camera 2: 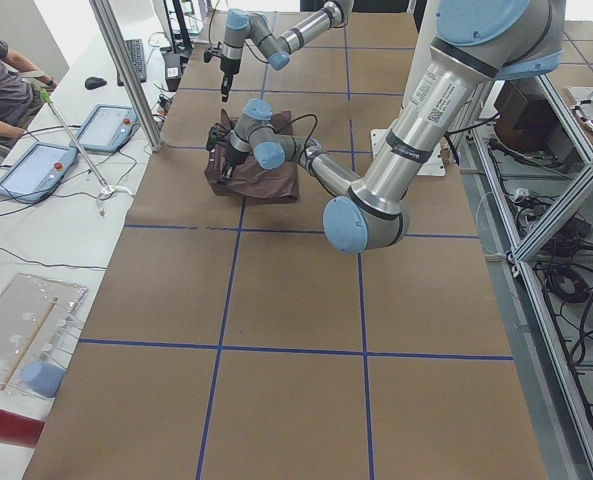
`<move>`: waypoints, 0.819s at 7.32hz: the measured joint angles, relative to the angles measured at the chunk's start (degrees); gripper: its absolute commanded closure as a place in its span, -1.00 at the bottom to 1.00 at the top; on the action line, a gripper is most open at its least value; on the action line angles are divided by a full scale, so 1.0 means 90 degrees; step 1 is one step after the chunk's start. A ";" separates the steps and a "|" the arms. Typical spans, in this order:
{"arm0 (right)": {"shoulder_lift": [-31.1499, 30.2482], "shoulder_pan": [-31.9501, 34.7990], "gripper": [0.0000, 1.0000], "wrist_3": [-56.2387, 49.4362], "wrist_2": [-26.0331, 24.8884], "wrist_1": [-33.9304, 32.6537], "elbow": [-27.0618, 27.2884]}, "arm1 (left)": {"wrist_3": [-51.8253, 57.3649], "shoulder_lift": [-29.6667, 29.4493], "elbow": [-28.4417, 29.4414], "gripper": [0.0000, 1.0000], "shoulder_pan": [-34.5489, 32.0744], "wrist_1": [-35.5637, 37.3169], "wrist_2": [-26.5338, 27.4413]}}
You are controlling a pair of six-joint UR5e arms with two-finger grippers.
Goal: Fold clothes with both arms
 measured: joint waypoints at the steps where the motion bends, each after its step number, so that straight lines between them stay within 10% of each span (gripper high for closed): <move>1: -0.0042 -0.0007 -1.00 0.0006 0.0036 0.0000 0.0061 | -0.0026 -0.0008 -0.0006 -1.00 0.0001 -0.0173 -0.0006; 6: -0.1946 -0.0772 -0.98 0.0681 0.0312 -0.0091 0.2255 | -0.0121 0.0069 -0.0625 -1.00 0.0036 -0.0360 -0.0078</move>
